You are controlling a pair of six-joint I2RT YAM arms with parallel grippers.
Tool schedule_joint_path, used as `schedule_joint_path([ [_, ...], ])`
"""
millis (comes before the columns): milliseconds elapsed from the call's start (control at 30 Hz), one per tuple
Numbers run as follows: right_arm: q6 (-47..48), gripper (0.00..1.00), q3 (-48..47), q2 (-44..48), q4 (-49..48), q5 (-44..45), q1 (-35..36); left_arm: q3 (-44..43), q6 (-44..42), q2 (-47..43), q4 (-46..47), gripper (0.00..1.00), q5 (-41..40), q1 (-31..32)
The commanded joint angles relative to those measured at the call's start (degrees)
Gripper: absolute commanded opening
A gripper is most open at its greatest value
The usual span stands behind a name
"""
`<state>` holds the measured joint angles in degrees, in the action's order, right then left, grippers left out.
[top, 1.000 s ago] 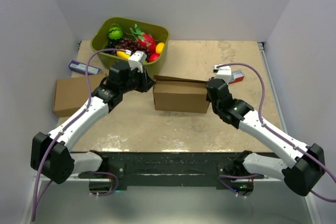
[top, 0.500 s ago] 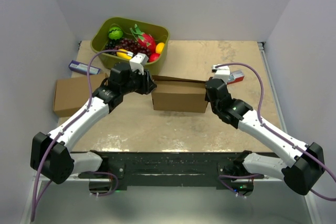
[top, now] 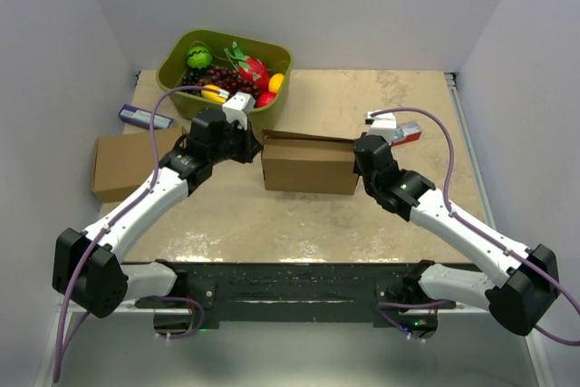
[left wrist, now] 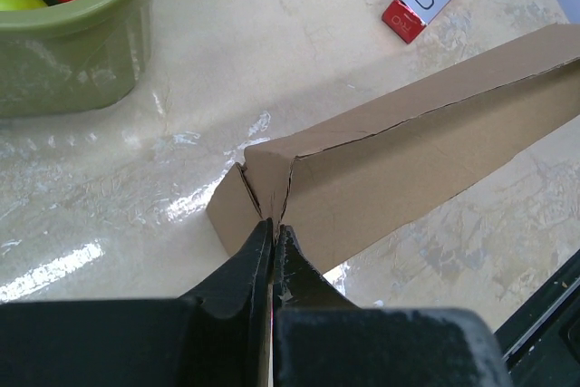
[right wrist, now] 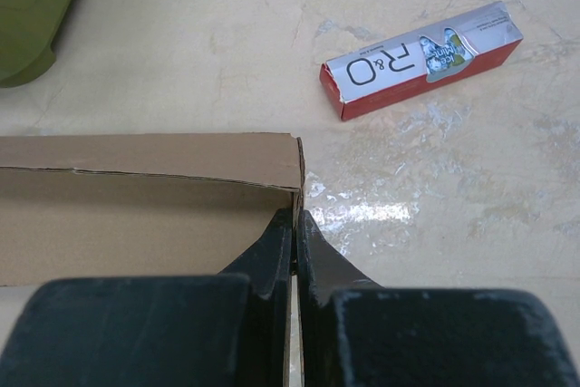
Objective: Fold the paper box
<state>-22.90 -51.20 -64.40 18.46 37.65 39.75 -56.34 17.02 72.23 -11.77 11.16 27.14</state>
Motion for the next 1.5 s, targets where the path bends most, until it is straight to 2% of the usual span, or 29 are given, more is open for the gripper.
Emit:
schedule_joint_path([
  [0, -0.84, 0.0, 0.49, -3.01, 4.48, -6.19, 2.0, -0.79, 2.23, 0.9, 1.13, 0.0, 6.24, 0.99],
  [133, -0.92, 0.0, 1.19, -3.45, 4.13, -5.66, 2.0, -1.32, 3.81, 1.51, 2.71, 0.0, 9.23, 0.9],
  [333, -1.27, 0.01, 0.14, -2.31, 4.83, -6.71, 2.18, -1.93, 2.15, 3.01, 0.53, 0.0, 8.01, 0.9],
  [467, -1.89, 0.2, -1.97, -0.91, 7.37, -5.92, 2.18, -3.33, 0.39, 3.97, -1.94, 0.0, 7.3, 0.9],
  [533, -2.07, 0.23, -2.93, -0.2, 8.61, -5.57, 2.09, -4.04, -0.49, 4.41, -3.25, 0.0, 6.95, 0.9],
  [633, -2.15, 0.32, -3.9, 2.08, 9.58, -4.52, 2.09, -5.27, -1.45, 4.94, -4.75, 0.0, 6.42, 0.9],
  [667, -2.24, 0.39, -4.26, 2.61, 9.84, -4.43, 2.09, -5.54, -1.63, 5.03, -5.01, 0.0, 6.25, 0.9],
  [733, -2.07, 0.45, -5.39, 3.67, 10.98, -3.99, 2.09, -6.24, -2.07, 5.38, -5.54, 0.0, 6.07, 0.9],
  [867, -2.24, 0.65, -7.51, 4.9, 14.14, -2.67, 2.18, -7.38, -2.78, 6.17, -6.33, 0.0, 6.07, 0.9],
  [1000, -2.24, 0.73, -8.39, 7.62, 17.75, 0.75, 2.09, -8.35, -3.3, 6.96, -6.95, 0.0, 6.07, 0.9],
  [1100, -2.07, 0.74, -10.14, 10.25, 19.85, 1.55, 2.09, -8.88, -3.48, 7.31, -7.13, 0.0, 6.16, 0.9],
  [1133, -1.54, 0.71, -11.02, 11.39, 19.6, 0.94, 2.09, -9.05, -3.65, 7.4, -7.3, 0.0, 6.16, 0.9],
  [1167, -1.1, 0.6, -11.29, 11.75, 19.08, -1.5, 2.18, -9.14, -3.74, 7.49, -7.39, 0.0, 6.16, 0.9],
  [1267, 0.57, 0.44, -12.17, 11.76, 14.7, -7.66, 2.18, -9.58, -3.92, 7.67, -7.57, 0.0, 6.24, 0.9],
  [1300, 1.27, 0.41, -12.08, 11.49, 13.28, -11.51, 2.44, -9.58, -3.92, 7.75, -7.65, 0.0, 6.24, 0.9],
  [1367, 1.97, 0.34, -11.73, 10.01, 9.6, -13.73, 4.1, -9.76, -4.01, 7.93, -7.74, 0.0, 6.24, 0.9],
  [1467, 3.03, 0.32, -11.9, 7.46, 7.13, -14.1, 8.32, -10.11, -4.1, 8.28, -8.01, 0.0, 6.42, 0.9],
])
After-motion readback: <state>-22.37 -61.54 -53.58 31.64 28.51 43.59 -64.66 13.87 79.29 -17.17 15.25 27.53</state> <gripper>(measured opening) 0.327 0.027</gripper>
